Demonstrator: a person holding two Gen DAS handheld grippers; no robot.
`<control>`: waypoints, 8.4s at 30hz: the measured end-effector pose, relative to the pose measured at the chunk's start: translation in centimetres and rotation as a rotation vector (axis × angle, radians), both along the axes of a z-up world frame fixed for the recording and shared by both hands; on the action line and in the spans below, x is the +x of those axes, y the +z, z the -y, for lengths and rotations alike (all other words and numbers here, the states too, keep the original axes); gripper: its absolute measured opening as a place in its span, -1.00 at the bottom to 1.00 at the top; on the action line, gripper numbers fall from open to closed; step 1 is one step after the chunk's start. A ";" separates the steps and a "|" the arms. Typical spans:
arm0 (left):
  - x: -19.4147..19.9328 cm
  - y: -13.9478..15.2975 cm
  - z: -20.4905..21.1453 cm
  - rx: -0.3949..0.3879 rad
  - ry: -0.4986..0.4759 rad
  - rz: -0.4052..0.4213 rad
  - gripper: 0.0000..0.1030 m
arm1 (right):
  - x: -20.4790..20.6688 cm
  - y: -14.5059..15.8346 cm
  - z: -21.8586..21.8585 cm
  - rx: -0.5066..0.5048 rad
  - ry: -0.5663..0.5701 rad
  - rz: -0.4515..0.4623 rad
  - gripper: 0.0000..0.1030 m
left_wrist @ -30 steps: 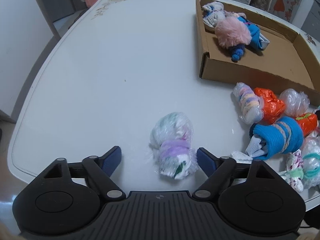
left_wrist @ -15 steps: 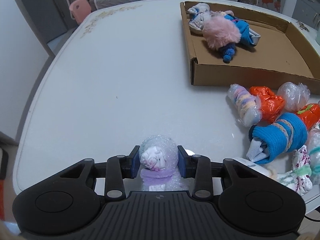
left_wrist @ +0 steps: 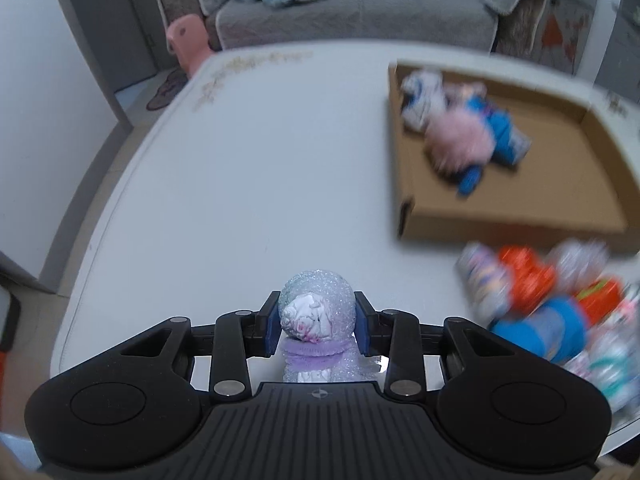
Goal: Organize objects
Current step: 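Carry both bundles into the box next to the pompom hat and open both tools, then withdraw both tools from the box toward the remaining pile, then grasp striped white sock roll with left tool while right tool grasps grey blue-print sock, then lift both held socks and carry them into the cardboard box, then open both tools to release the socks in the box, then withdraw both tools from the box back toward the remaining pile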
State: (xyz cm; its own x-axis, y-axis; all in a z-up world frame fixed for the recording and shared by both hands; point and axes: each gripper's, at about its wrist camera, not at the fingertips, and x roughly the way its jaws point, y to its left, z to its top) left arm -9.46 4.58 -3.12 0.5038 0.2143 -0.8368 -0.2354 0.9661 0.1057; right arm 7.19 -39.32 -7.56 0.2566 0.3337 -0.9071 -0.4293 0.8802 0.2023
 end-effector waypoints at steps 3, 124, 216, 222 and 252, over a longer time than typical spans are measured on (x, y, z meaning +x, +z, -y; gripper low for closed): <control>0.6 2.7 0.9 -0.015 -0.057 0.057 -0.19 | 0.0 1.3 0.5 0.037 -0.011 0.036 -0.07; -4.0 -3.5 10.3 -0.034 -0.300 -0.146 0.74 | -11.0 -1.7 -3.9 -0.184 0.543 0.107 0.27; 25.3 -5.2 16.3 0.113 -0.629 0.041 0.67 | 15.2 -1.6 -13.0 -0.001 0.326 0.197 -0.28; 25.0 -4.6 16.3 0.098 -0.621 0.053 0.69 | 15.7 -1.1 -12.8 0.014 0.313 0.207 -0.09; 9.2 2.1 9.1 -0.056 -0.380 -0.019 0.86 | 4.7 3.4 -8.2 0.053 0.301 0.216 0.31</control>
